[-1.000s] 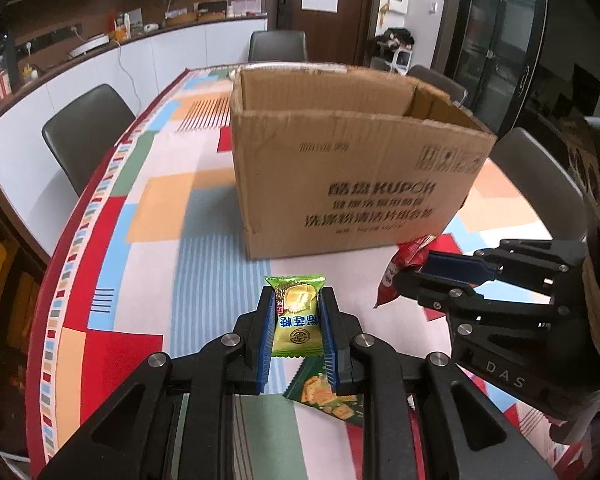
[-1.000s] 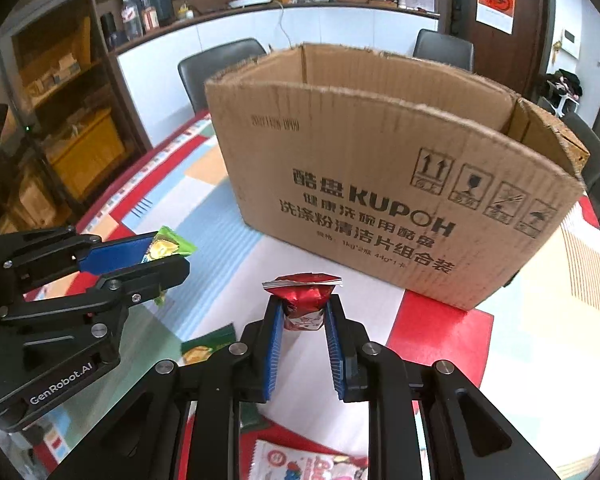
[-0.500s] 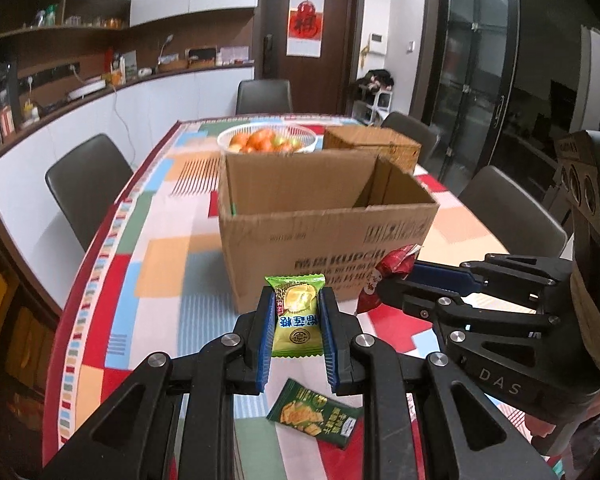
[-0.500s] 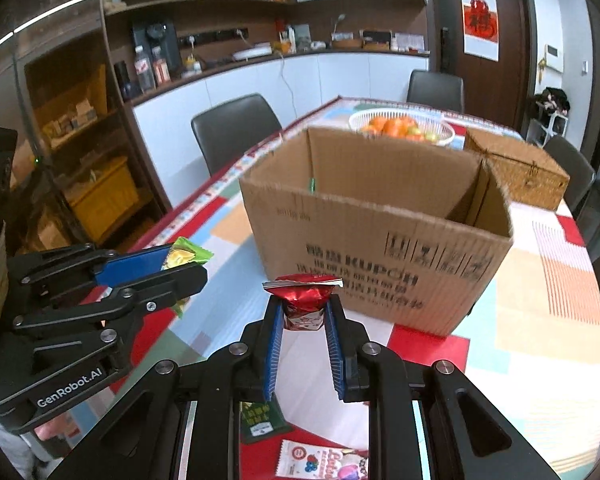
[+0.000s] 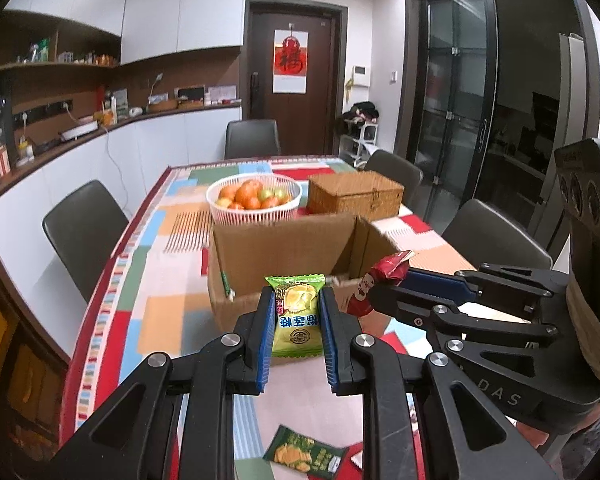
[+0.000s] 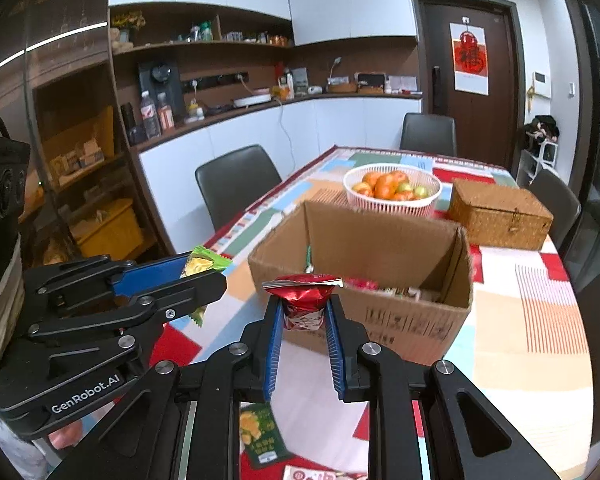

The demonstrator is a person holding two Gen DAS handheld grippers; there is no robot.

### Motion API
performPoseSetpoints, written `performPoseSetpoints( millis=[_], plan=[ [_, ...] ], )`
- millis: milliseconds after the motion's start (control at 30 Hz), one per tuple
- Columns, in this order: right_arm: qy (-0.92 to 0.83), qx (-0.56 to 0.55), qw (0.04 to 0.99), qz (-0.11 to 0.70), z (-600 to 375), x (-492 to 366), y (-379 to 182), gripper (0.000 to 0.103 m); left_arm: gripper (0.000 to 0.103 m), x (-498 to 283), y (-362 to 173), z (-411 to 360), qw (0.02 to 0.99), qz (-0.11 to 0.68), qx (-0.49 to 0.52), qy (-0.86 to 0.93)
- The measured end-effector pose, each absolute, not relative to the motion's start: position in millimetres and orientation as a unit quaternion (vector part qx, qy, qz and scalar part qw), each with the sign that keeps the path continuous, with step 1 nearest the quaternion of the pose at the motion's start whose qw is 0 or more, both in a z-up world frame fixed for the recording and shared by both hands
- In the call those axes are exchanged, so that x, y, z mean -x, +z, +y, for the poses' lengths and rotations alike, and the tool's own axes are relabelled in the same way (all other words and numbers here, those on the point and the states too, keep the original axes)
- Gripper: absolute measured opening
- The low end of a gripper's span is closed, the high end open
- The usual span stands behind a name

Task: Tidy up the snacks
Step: 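Carry the red and yellow-green candies over the box and release both inside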

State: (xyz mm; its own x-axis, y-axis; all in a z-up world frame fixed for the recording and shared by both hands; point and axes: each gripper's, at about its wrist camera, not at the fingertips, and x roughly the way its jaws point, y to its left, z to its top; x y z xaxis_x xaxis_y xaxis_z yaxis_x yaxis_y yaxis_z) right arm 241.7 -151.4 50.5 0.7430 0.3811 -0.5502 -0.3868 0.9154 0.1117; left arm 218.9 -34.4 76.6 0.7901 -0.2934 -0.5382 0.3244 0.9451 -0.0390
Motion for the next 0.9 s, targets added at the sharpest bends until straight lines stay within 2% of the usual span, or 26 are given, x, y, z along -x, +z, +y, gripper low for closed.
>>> performPoseSetpoints(
  millis=[433, 900],
  plan=[
    [0.175, 0.017, 0.946, 0.274, -160.0, -279.4, 74.3, 0.022, 0.022, -264.3, 96.8, -39.7, 0.949, 0.276, -0.022, -0.153],
    [0.135, 0.006, 0.938, 0.320, -175.8, -337.8, 68.3, 0.022, 0.023, -330.9, 86.0, -47.7, 0.936, 0.324, -0.020, -0.137]
  ],
)
